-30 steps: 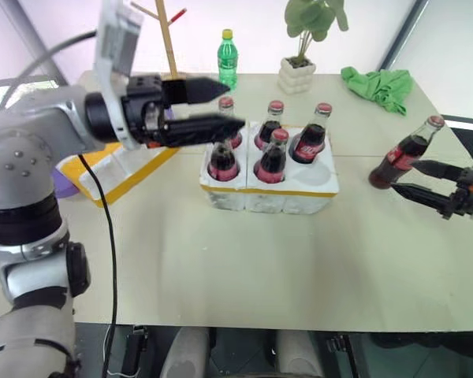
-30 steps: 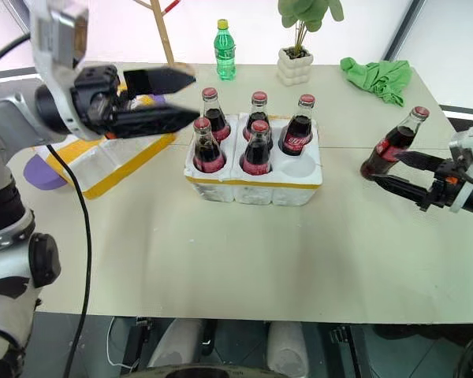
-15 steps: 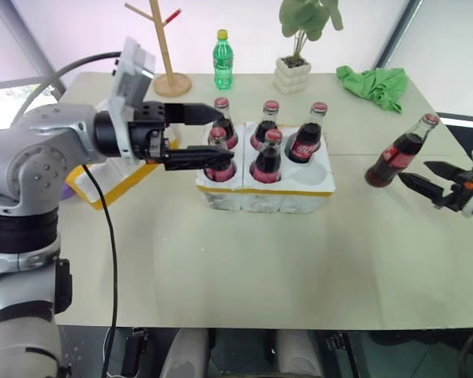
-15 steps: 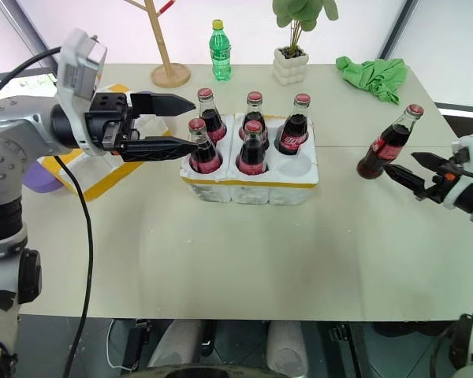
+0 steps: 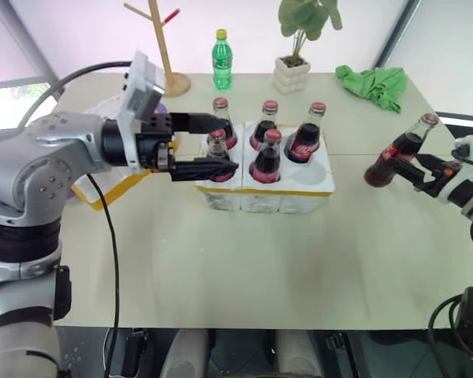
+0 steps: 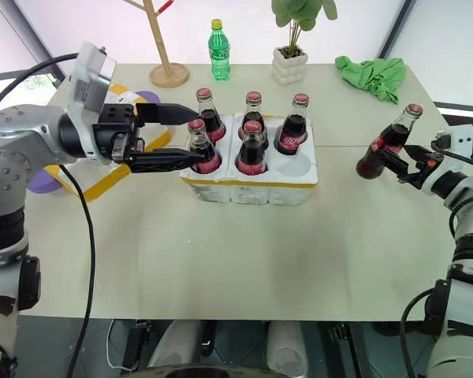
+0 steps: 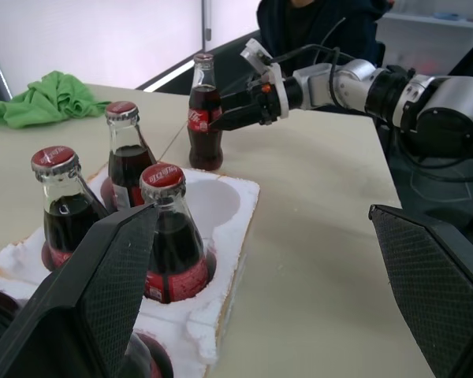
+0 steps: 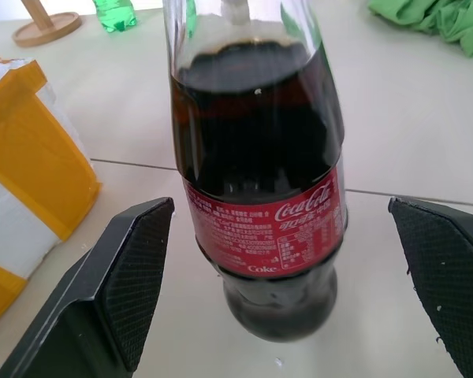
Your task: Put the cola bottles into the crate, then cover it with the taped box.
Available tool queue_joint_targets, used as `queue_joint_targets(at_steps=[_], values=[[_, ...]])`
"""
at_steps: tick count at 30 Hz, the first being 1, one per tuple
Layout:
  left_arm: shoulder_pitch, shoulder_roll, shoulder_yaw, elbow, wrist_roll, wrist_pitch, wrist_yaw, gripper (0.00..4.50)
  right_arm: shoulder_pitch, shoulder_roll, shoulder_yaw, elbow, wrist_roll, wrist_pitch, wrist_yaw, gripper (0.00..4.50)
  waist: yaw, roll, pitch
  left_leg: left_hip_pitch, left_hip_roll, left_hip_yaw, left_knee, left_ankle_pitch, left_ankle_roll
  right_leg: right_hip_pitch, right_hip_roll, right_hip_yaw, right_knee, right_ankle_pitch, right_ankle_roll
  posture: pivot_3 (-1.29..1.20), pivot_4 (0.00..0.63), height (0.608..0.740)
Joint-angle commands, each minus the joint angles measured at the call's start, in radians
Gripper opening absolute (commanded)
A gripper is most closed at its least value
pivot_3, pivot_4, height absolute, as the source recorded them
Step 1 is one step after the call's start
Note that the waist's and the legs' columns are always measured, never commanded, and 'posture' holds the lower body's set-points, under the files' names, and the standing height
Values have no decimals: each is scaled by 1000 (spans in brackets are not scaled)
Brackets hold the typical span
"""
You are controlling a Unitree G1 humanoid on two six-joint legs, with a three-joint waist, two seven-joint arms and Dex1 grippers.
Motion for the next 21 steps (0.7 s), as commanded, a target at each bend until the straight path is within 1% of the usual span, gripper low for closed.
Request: queue_joint_targets(at_steps=[1, 5, 14, 15, 17, 18, 21], values=[[-7, 11, 25, -28, -20, -4, 10, 4486, -43, 6, 0, 20, -13, -38, -13, 4500, 0, 0, 0, 0, 0, 0, 0, 0, 0, 0, 0, 0, 0, 0, 0, 0, 150, 740], [-14, 12, 26, -30, -29, 4, 19, 4486, -89, 42, 11, 75, -28, -65, -36, 4500, 0, 0, 0, 0, 0, 0, 0, 0, 0, 0, 0, 0, 0, 0, 0, 0, 150, 740], [-7, 16, 29, -45, -54, 18, 48, 4486, -153, 72, 11, 161, -50, -112, -67, 4500, -1, 0, 0, 0, 0, 0, 0, 0, 0, 0, 0, 0, 0, 0, 0, 0, 150, 740], [-7, 15, 28, -47, -57, 19, 52, 4500, -156, 74, 10, 166, -50, -115, -70, 3954, -1, 0, 0, 0, 0, 0, 0, 0, 0, 0, 0, 0, 0, 0, 0, 0, 150, 740], [-6, 14, 27, -49, -61, 20, 57, 4500, -160, 75, 9, 171, -51, -121, -69, 3166, -2, 0, 0, 0, 0, 0, 0, 0, 0, 0, 0, 0, 0, 0, 0, 0, 150, 740], [-7, 13, 27, -49, -63, 20, 58, 4500, -162, 74, 10, 172, -51, -122, -67, 2850, -3, 0, 0, 0, 0, 0, -1, 0, 0, 0, 0, 0, 0, 0, 0, 0, 150, 740], [-3, 12, 28, -52, -68, 19, 63, 4500, -159, 69, 11, 164, -51, -123, -56, 2855, -3, 0, 0, 0, 0, 0, 0, 0, 0, 0, 0, 0, 0, 0, 0, 0, 150, 740]])
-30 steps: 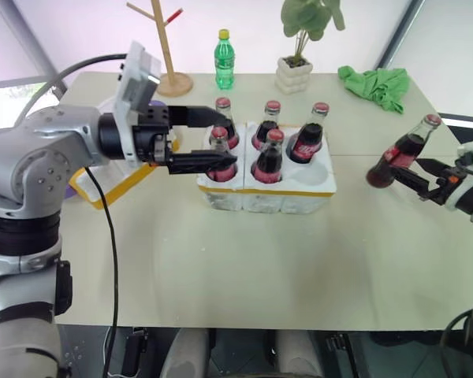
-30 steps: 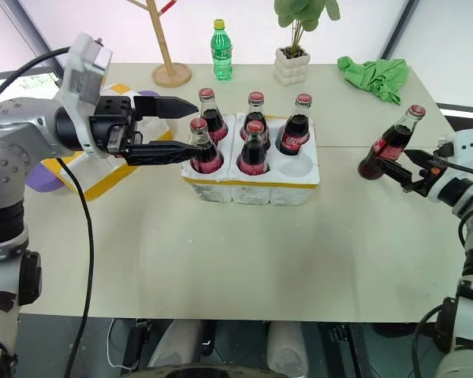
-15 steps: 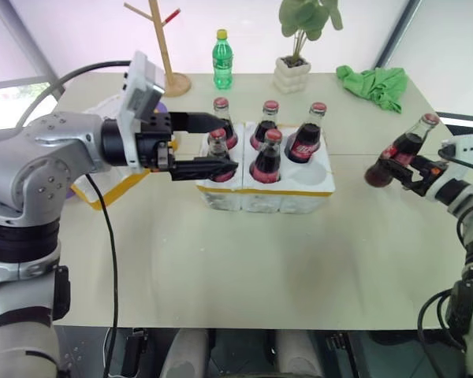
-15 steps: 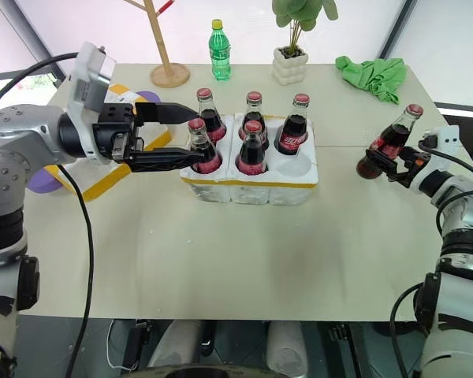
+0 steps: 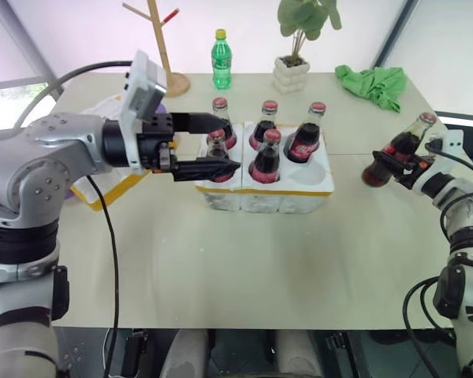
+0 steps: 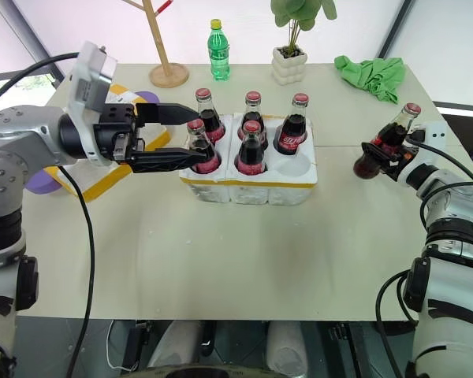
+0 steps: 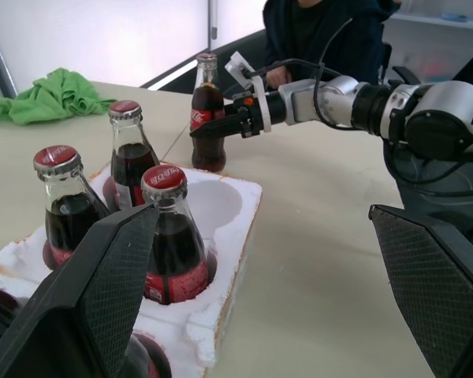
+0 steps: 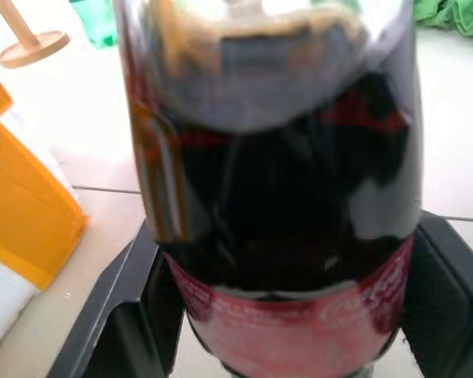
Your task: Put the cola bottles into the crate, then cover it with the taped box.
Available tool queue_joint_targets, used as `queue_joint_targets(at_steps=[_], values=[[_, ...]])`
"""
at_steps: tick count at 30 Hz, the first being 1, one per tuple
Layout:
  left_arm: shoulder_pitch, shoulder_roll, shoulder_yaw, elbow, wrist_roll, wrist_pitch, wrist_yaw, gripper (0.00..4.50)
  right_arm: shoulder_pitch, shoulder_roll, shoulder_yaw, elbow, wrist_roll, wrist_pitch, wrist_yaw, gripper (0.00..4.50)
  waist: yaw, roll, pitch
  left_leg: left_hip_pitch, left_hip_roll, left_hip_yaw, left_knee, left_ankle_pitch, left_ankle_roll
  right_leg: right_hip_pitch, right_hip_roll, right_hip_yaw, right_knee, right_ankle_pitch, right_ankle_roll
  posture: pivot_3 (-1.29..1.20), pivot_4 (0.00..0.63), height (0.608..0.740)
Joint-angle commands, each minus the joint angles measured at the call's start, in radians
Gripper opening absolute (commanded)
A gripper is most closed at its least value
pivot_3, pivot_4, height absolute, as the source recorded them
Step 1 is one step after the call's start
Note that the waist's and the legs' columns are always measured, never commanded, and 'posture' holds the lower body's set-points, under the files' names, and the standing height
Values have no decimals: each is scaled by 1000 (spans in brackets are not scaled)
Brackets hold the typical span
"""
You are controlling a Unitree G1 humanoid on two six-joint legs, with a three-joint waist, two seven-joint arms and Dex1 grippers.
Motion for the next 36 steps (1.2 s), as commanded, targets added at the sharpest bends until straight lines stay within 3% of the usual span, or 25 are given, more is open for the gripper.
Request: queue_joint_targets(at_steps=[1, 10, 15, 19, 24, 36], values=[[1, 4, 29, -30, -23, -5, 5, 4500, -23, -12, -13, -17, 6, -16, 14, 2855, 0, 0, 0, 0, 0, 0, 0, 0, 0, 0, 0, 0, 0, 0, 0, 0, 150, 740], [83, 31, 72, -57, -54, 0, 20, 4500, -3, -105, -32, -233, 62, 93, 132, 2855, 2, 8, 5, -2, 0, 0, -1, 0, 0, -2, 0, 1, 0, 0, 0, 0, 150, 740], [130, 43, 108, -77, -81, 0, 44, 4500, 26, -158, -45, -656, 273, 391, 280, 2855, -1, 12, 7, -4, 0, 1, -1, 0, 0, -5, 0, 1, 1, 0, 0, 0, 150, 740], [138, 39, 108, -85, -89, -7, 63, 4500, 19, -147, -52, -839, 388, 530, 281, 2855, -2, 13, 7, -5, 1, 0, -1, 0, 0, -7, 1, 1, 2, 0, 0, 0, 150, 740], [135, 35, 100, -92, -97, -13, 82, 4500, -2, -110, 6, -942, 441, 585, 280, 2855, 13, 11, 7, -5, 0, 0, 1, 0, 0, -4, 0, 1, 0, 0, 0, 0, 150, 740], [137, 50, 119, -114, -138, -3, 116, 4500, 28, -41, 186, -908, 293, 445, 323, 2855, 9, 11, 7, -7, 0, 0, 1, 0, 0, -8, 0, 1, 1, 0, 0, 0, 150, 740]])
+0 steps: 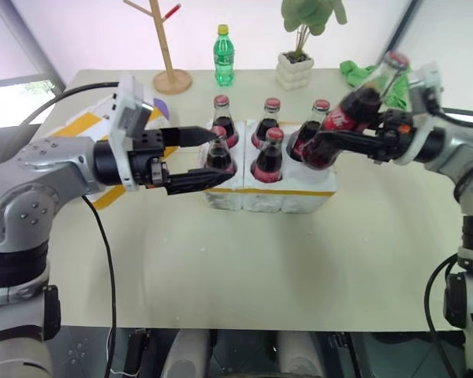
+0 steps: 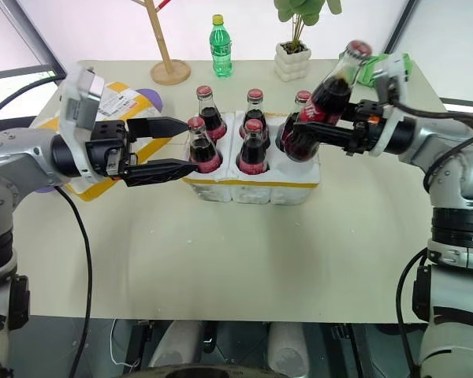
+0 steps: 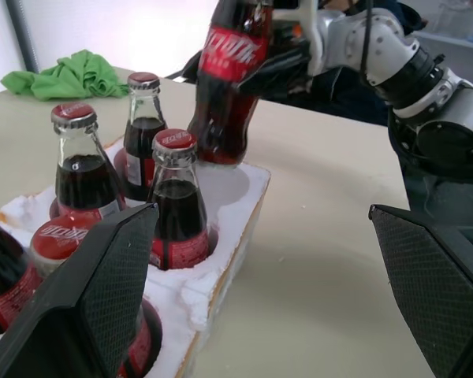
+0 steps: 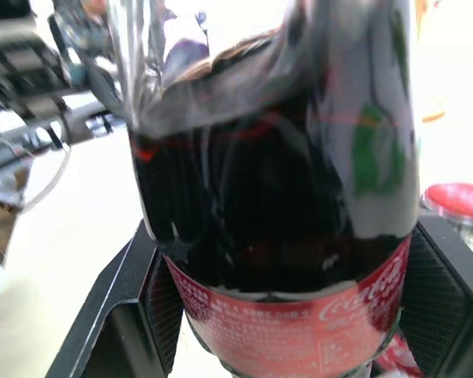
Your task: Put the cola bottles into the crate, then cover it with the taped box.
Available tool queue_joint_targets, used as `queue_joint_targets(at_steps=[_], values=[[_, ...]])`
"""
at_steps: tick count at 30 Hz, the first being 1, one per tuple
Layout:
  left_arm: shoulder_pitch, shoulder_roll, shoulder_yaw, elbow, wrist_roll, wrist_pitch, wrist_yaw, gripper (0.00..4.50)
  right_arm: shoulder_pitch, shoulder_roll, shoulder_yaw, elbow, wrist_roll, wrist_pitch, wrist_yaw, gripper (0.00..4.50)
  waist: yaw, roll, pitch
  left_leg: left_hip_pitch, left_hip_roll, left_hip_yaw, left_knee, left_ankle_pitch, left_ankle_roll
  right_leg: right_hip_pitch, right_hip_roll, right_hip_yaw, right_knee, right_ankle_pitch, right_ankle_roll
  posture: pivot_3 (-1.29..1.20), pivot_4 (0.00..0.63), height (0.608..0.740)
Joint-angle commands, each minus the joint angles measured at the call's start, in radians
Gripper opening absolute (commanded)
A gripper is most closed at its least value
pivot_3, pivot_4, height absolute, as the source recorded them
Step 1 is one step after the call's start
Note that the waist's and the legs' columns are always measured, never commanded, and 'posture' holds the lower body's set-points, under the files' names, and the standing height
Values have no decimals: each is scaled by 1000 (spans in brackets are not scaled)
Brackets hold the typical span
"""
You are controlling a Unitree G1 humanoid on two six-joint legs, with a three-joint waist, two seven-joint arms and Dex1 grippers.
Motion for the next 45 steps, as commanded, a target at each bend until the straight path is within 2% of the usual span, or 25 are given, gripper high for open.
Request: queue_joint_targets(at_steps=[1, 11, 18, 20, 22, 37, 42, 45], values=[[-7, 20, 44, -23, -22, -3, 11, 4500, -2, 6, 3, -25, -16, -63, 33, 2855, 0, 0, 0, 0, 0, 0, 0, 0, 0, 0, 0, 0, 0, 0, 0, 0, 150, 740], [-26, 31, 40, -16, -37, -4, 26, 4500, 0, 83, 77, -9, -96, -108, 0, 2855, -6, 0, 0, 0, 0, 0, 0, 0, 0, 0, 1, 0, 1, 0, 0, 0, 150, 740], [-31, 37, 41, -14, -38, -8, 28, 4500, 14, 92, 124, 23, -173, -153, 7, 2855, -6, -1, 0, 1, 1, 0, 0, 0, 0, 0, 2, 0, 1, 0, 0, 0, 150, 740], [-31, 41, 44, -12, -37, -10, 27, 4500, 11, 91, 124, 35, -178, -157, 10, 3883, -6, -1, 0, 2, 2, 0, 0, 0, 0, 1, 3, 0, 1, 0, -1, 0, 150, 740], [-30, 45, 46, -11, -37, -12, 27, 4500, 7, 90, 121, 42, -183, -162, 9, 4450, -4, -1, 0, 3, 2, -1, 0, 0, 0, 2, 4, 0, 1, 1, -1, 0, 150, 740], [-4, 57, 62, -6, -20, -21, 22, 4500, -7, 71, 83, 46, -169, -167, 18, 4450, -3, -1, 0, 3, 3, -1, 0, 0, -1, 2, 4, 0, 0, 1, -2, 0, 150, 740], [122, 143, 163, -21, 23, -40, 21, 4500, 1, 7, 46, 50, -160, -194, 74, 4450, -5, 0, 0, 3, 3, -1, -1, 0, -1, 1, 4, 0, 0, 1, -2, 0, 150, 740], [257, 214, 250, -43, 121, -88, 29, 4500, -20, -59, 0, 85, -143, -202, 124, 4450, -3, -1, 0, 2, 3, -1, -1, 0, -1, 1, 4, 0, 0, 1, -2, 0, 150, 740]])
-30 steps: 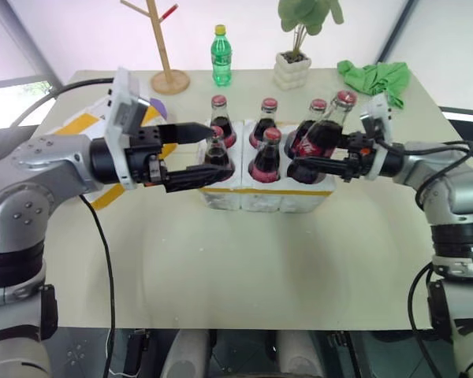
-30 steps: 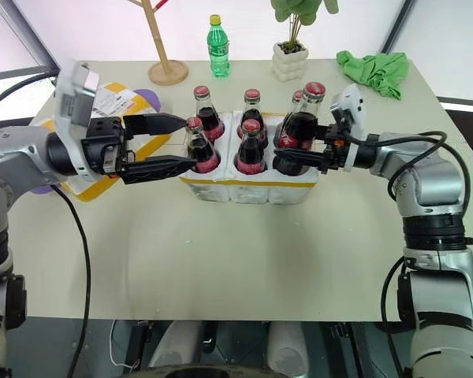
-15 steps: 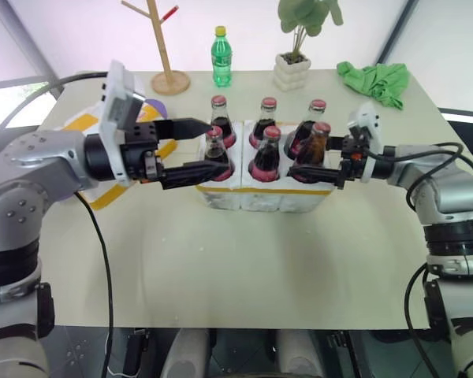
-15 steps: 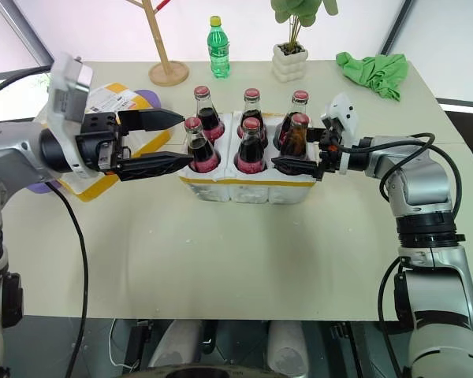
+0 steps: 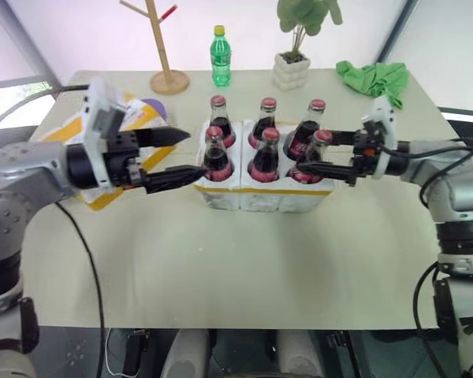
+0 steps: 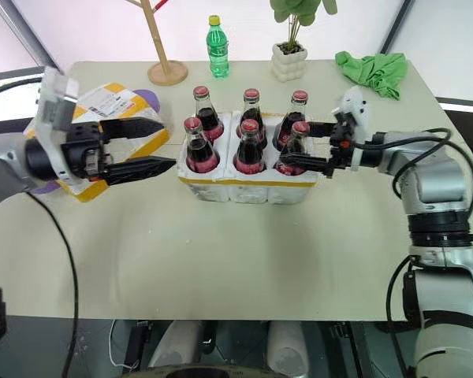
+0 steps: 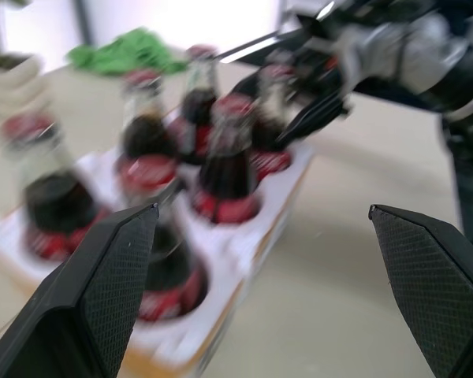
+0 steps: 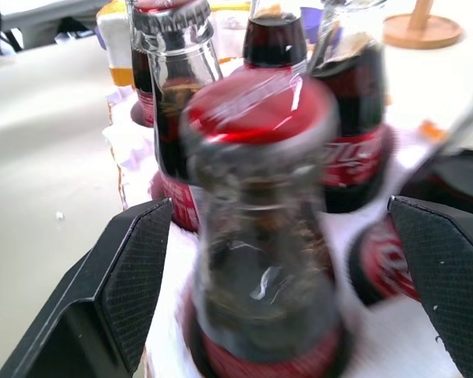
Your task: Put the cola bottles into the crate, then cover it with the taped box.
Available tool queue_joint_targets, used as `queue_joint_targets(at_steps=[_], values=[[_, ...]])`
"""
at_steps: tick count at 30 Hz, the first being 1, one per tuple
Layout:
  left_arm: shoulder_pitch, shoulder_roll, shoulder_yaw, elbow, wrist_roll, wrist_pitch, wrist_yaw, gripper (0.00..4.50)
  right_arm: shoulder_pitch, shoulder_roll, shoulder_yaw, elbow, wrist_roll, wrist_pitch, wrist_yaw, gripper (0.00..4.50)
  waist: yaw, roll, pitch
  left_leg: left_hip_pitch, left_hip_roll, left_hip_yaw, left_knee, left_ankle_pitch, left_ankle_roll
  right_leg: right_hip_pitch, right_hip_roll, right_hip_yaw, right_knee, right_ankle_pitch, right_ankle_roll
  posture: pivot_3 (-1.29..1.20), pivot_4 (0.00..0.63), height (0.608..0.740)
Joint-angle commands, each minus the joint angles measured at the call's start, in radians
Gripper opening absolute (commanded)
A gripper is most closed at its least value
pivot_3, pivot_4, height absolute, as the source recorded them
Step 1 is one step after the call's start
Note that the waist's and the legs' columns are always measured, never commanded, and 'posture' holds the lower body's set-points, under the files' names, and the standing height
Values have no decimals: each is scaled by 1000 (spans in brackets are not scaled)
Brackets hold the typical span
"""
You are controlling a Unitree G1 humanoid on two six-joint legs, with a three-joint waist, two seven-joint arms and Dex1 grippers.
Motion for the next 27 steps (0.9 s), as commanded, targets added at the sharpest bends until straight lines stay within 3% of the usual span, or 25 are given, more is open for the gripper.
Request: queue_joint_targets(at_steps=[1, 7, 14, 18, 22, 27], values=[[130, 75, 136, -45, 134, -88, 10, 4500, -52, -78, -91, 32, 35, -28, 56, 4450, -1, 0, 0, 0, 0, 0, 0, 0, 0, 0, 0, 0, 0, 0, 0, 0, 150, 740], [416, 125, 215, -76, 430, -241, 77, 4500, -121, -175, -119, 98, 39, -19, 118, 4450, 1, 0, 0, 1, 1, 2, 0, 0, 0, 0, 0, 1, 0, -1, -4, 0, 150, 740], [579, 111, 206, -87, 718, -350, 224, 4500, -168, -218, -146, 98, 93, 54, 179, 4450, 3, 0, 0, -2, 1, 3, 0, 0, -1, -4, 0, 2, -1, -1, -6, 0, 150, 740], [672, 104, 192, -36, 898, -382, 318, 4500, -98, -239, -159, -7, 157, 107, 238, 4450, 2, 0, 0, -6, 2, 5, -2, 0, 0, -10, 0, 4, 0, 0, -3, 0, 150, 740], [717, 105, 142, 45, 1027, -461, 367, 4500, -21, -250, -170, -84, 182, 119, 256, 4450, 4, 0, 0, -6, 2, 8, -3, -1, 0, -11, 1, 7, 0, 1, -2, 0, 150, 740], [668, 92, 46, 190, 1146, -534, 444, 4500, 13, -249, -192, -130, 208, 122, 241, 4450, 5, 0, 0, -6, 2, 11, 0, -1, 0, -12, 1, 9, 0, 0, -6, 0, 150, 740]])
